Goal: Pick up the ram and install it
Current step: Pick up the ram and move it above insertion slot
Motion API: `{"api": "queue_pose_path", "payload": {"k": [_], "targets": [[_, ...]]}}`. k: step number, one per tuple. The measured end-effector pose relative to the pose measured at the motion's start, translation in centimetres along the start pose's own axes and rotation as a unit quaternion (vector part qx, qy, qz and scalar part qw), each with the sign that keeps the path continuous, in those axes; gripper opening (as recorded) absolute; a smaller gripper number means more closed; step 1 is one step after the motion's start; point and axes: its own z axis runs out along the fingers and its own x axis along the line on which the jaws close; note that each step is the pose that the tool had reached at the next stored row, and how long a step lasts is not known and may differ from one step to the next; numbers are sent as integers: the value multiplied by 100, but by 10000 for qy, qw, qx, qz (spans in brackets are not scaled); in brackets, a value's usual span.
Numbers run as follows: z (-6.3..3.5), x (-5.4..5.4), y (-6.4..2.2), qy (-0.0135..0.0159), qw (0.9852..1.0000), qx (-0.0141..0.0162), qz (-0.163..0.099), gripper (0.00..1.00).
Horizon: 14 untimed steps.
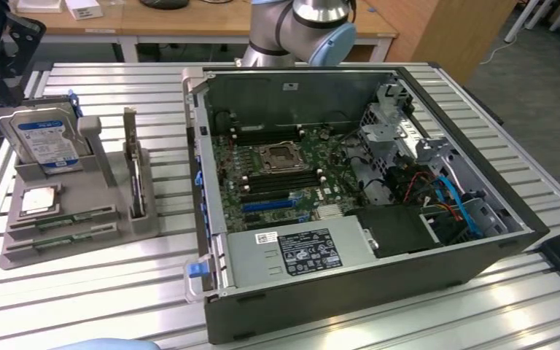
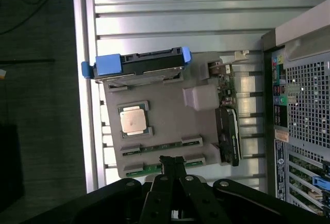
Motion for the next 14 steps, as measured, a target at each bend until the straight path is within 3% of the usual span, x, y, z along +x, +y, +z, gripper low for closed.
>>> {"api": "queue_pose_path", "payload": {"k": [9,11,13,14], "targets": [[0,0,0,0,10000,0,0,11],[0,0,0,0,10000,0,0,17],[0,0,0,0,10000,0,0,29],[0,0,0,0,10000,0,0,29]]}}
